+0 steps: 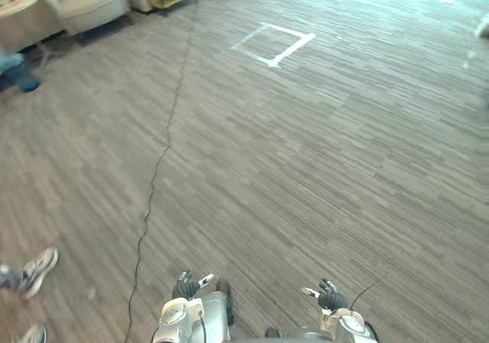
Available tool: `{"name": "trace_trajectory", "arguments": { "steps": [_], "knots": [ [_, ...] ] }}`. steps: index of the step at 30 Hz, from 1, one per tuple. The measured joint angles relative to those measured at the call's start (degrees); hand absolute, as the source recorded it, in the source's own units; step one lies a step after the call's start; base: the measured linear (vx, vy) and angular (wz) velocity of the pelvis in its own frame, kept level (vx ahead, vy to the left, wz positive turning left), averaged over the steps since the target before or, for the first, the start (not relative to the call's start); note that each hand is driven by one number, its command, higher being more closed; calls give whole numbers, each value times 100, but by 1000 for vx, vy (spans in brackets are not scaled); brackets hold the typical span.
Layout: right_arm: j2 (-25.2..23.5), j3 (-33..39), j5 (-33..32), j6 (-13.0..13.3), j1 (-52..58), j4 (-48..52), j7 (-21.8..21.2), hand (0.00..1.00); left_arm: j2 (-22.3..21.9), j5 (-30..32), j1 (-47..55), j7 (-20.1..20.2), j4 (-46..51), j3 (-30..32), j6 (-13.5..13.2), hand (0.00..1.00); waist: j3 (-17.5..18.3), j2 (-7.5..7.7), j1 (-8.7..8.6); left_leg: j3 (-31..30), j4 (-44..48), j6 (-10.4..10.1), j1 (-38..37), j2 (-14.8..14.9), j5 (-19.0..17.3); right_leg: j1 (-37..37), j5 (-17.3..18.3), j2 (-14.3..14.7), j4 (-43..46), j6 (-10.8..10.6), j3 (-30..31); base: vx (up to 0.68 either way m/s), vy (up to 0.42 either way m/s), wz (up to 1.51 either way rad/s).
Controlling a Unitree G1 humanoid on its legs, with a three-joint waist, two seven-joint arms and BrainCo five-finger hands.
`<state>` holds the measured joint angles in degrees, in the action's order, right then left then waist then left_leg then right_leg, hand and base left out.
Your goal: Pick up cushions and gather them together orderly.
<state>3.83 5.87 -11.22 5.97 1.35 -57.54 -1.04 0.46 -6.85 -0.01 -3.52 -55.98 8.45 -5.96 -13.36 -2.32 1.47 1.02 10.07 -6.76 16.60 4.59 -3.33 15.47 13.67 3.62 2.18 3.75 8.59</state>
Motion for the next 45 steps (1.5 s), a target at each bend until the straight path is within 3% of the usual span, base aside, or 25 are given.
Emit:
{"name": "trace_trajectory", "arguments": {
  "steps": [2,4,5,6,8,9,11,13,17,18,19,21,23,26,28,31,32,34,36,37,40,41,42,43,45],
  "knots": [
    [-90,-12,2,-3,85,-37,0,0,147,6,12,-4,-96,-57,5,0,238,219,63,254,472,286,31,-136,424,-147,457,-273,697,-313,308,745,381,-94],
    [-211,-50,11,4,131,-26,-13,0,271,5,35,-29,-134,-41,10,0,379,531,87,732,515,452,-229,-271,105,-903,542,-482,2377,-629,310,709,301,-94],
    [-222,-160,11,2,68,-66,-15,0,326,3,28,-51,-207,-58,16,0,362,627,60,946,503,631,-632,-392,-131,-1486,211,-608,3895,-1299,247,560,243,-72],
    [-189,-180,13,1,38,-72,-20,0,325,4,21,-72,-218,-76,22,0,351,609,24,946,495,666,-814,-431,-243,-1657,85,-654,4418,-1500,164,624,264,-65],
    [-103,-219,61,6,-47,-14,-55,0,318,5,14,-102,-371,-235,63,0,225,468,-125,959,389,744,-1528,-417,-529,-1935,77,-741,5502,-1370,-310,363,147,-30],
    [-87,-234,182,18,-39,57,-58,0,319,5,20,-122,-440,-321,73,0,178,397,-150,1038,81,771,-2040,-401,-596,-2179,175,-919,5837,-1053,-785,333,100,-36],
    [-14,-442,231,19,-158,51,-78,0,319,5,26,-134,-439,-340,134,0,155,359,-150,1247,-553,772,-2790,-293,-597,-2684,427,-1049,5452,-628,-1457,438,85,-44],
    [-18,-443,231,48,-220,79,-90,0,320,6,-24,-136,-437,-373,139,0,148,347,-195,1323,-752,708,-2967,-141,-684,-3194,454,-1044,4536,-598,-1892,420,-18,-19],
    [100,-408,209,46,-306,62,-81,0,266,26,-72,-126,-497,-563,166,0,83,367,-296,1566,-977,403,-3576,-37,-1224,-3795,-1027,-1109,1377,-690,-2175,496,-144,-23],
    [105,-386,202,54,-285,72,-83,0,272,41,-53,-125,-516,-564,163,0,83,361,-326,1563,-977,444,-3643,-40,-1274,-3823,-1228,-1114,1423,-677,-2157,460,-141,-7],
    [111,-390,217,68,-297,68,-84,0,259,72,-15,-116,-600,-553,159,0,103,341,-424,1450,-684,481,-3748,24,-1283,-3852,-1613,-1027,1815,-396,-2058,614,-249,-7],
    [142,-374,232,80,-304,151,-83,0,109,119,-66,-102,-651,-527,154,0,104,145,-429,1167,506,367,-3382,333,-1217,-3841,-1179,-896,2272,-82,-2095,659,-334,-17],
    [287,-393,231,32,-304,229,-85,0,19,140,-119,-77,-643,-451,130,0,-12,-151,-419,476,3152,-602,-2424,737,-97,-3296,-608,-588,2410,176,-2089,596,-284,-31],
    [286,-422,222,-7,-291,109,-73,0,0,83,-113,-75,-505,-278,121,0,-174,-185,-346,696,4918,-500,-1796,966,-431,-2093,-360,-227,1885,363,-1835,635,-154,-63],
    [206,-450,222,-9,-263,6,-71,0,50,73,-68,-81,-316,-265,112,0,-137,-61,-253,1061,4846,-231,-1297,825,-731,-1418,-342,-192,1332,347,-1545,528,-97,-72],
    [153,-459,226,-48,-270,-46,-66,0,44,20,-7,-91,-57,-264,-2,0,-127,-46,-103,1330,2651,15,-544,446,-931,-585,-420,-184,400,157,-1062,556,7,-87],
    [137,-518,229,-63,-267,-51,-59,0,42,5,32,-110,-38,-266,-1,0,-113,-75,-96,1062,849,-68,-441,220,-587,-224,-366,-172,52,72,-859,503,97,-66],
    [152,-614,234,-66,-257,-51,-53,0,37,6,46,-121,-26,-281,2,0,-72,-140,-76,778,186,-248,-249,179,-283,-7,-318,-112,-187,-1,-753,434,158,-53],
    [104,-661,235,-66,-140,-53,-50,0,72,9,47,-123,-25,-339,0,0,89,-124,57,617,249,218,-14,87,683,399,-5,-207,-320,-296,-560,751,354,-63],
    [47,-664,233,-68,-53,-64,-48,0,164,10,49,-123,-59,-342,4,0,234,140,78,670,199,530,-76,-132,809,302,119,-478,-14,-470,-522,694,299,-38],
    [-14,-661,237,-62,46,-67,-57,0,234,8,56,-127,-90,-338,5,0,378,357,89,882,394,737,-212,-330,344,-353,122,-683,1545,-574,-419,657,245,-10],
    [-42,-644,240,-65,23,-81,-53,0,273,5,60,-135,-96,-335,3,0,344,436,108,958,393,734,-432,-405,135,-654,72,-736,2469,-867,-388,584,216,-13],
    [-52,-637,257,-60,-11,-66,-63,0,355,5,55,-135,-136,-355,26,0,283,558,48,991,292,843,-1082,-610,-208,-1393,-546,-921,4654,-1666,-310,691,250,-9],
    [-31,-636,264,-57,-11,-58,-71,0,357,5,54,-140,-179,-398,29,0,265,535,25,966,254,860,-1279,-633,-288,-1524,-520,-965,5075,-1591,-384,647,206,5],
    [87,-648,314,1,-27,55,-72,0,335,7,82,-139,-289,-595,32,0,157,347,-36,853,-206,921,-2263,-603,-419,-2010,-153,-1206,5849,-921,-1018,492,107,9]
  ]
}}
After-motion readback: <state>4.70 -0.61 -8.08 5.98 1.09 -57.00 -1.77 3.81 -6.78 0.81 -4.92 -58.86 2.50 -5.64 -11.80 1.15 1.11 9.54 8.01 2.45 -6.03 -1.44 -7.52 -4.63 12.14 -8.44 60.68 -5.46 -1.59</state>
